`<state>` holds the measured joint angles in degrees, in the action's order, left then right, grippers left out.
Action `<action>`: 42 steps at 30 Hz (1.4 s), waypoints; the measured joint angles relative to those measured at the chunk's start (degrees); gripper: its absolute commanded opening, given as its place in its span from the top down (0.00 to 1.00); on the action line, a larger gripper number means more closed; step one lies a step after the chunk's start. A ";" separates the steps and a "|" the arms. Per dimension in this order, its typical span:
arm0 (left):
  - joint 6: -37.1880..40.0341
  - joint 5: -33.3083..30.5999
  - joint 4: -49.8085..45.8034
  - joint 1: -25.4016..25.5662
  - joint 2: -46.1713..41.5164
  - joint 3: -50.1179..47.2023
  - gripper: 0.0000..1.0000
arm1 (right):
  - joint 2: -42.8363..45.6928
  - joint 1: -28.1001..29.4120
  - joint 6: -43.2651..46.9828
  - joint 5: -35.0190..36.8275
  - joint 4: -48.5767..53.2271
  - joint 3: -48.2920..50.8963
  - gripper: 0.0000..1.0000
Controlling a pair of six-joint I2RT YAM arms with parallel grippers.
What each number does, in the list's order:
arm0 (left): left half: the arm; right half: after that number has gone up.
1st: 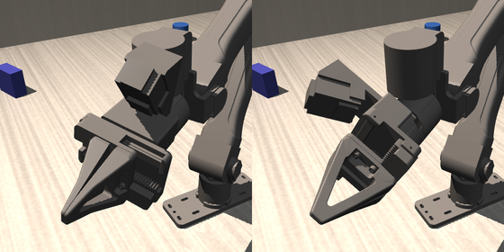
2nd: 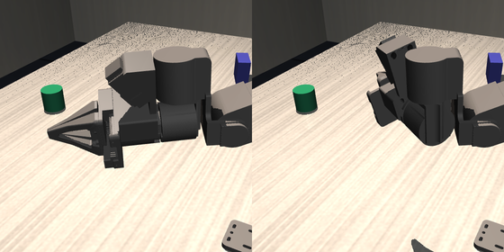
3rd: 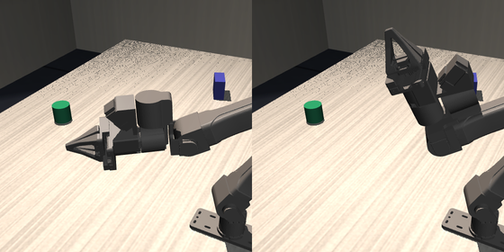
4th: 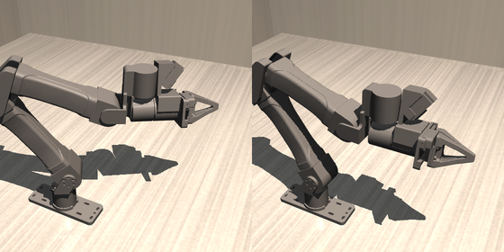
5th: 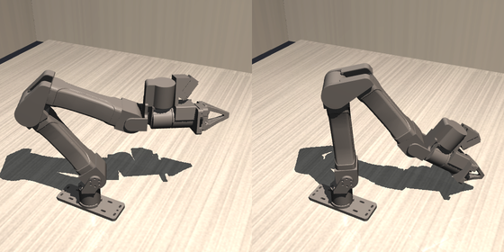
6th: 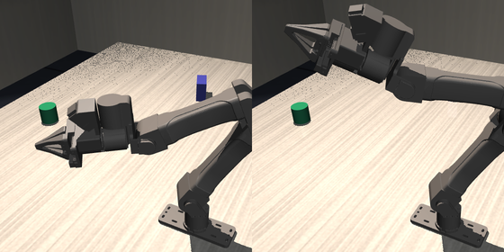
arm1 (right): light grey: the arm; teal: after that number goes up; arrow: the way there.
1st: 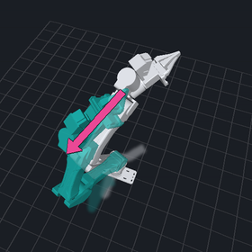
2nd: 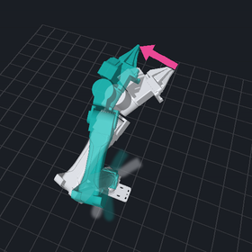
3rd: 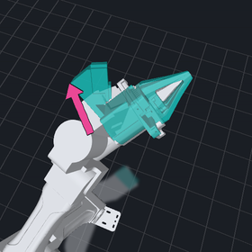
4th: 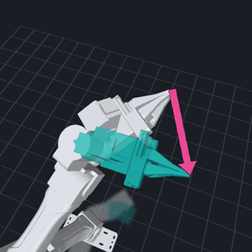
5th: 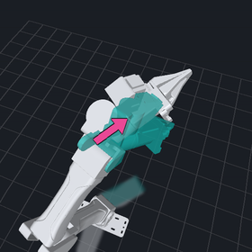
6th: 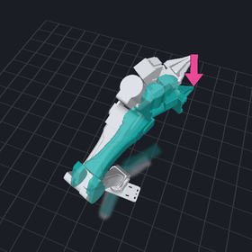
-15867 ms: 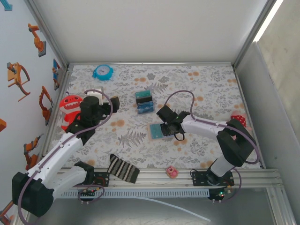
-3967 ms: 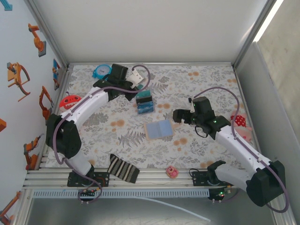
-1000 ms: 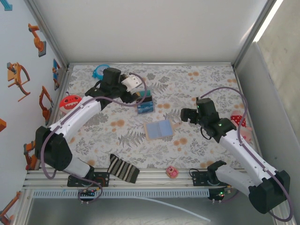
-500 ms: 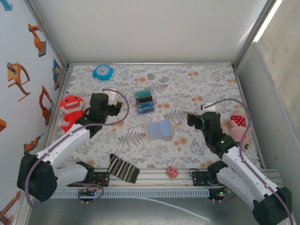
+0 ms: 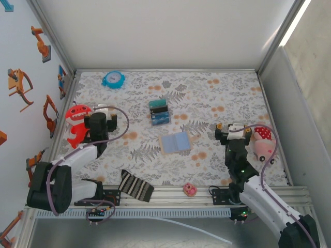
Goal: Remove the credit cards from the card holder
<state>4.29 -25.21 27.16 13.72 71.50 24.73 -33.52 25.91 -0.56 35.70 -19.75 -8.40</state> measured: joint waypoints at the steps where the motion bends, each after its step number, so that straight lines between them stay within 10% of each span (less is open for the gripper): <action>1: 0.39 0.46 2.05 -0.44 1.14 -0.59 0.03 | -1.03 -0.17 0.59 0.04 -0.87 0.00 0.00; 20: -1.31 12.76 26.27 -8.31 15.43 -5.53 0.03 | -20.83 -19.45 2.47 -12.35 -16.09 0.07 0.01; 42: -5.20 23.78 20.74 -13.05 17.29 -2.03 0.03 | -54.12 -29.83 -4.63 -31.98 -43.28 -2.23 0.01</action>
<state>-0.91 -1.43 47.90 0.67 88.79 22.70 -87.64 -3.92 -5.19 3.73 -63.02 -10.63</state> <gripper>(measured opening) 0.970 0.993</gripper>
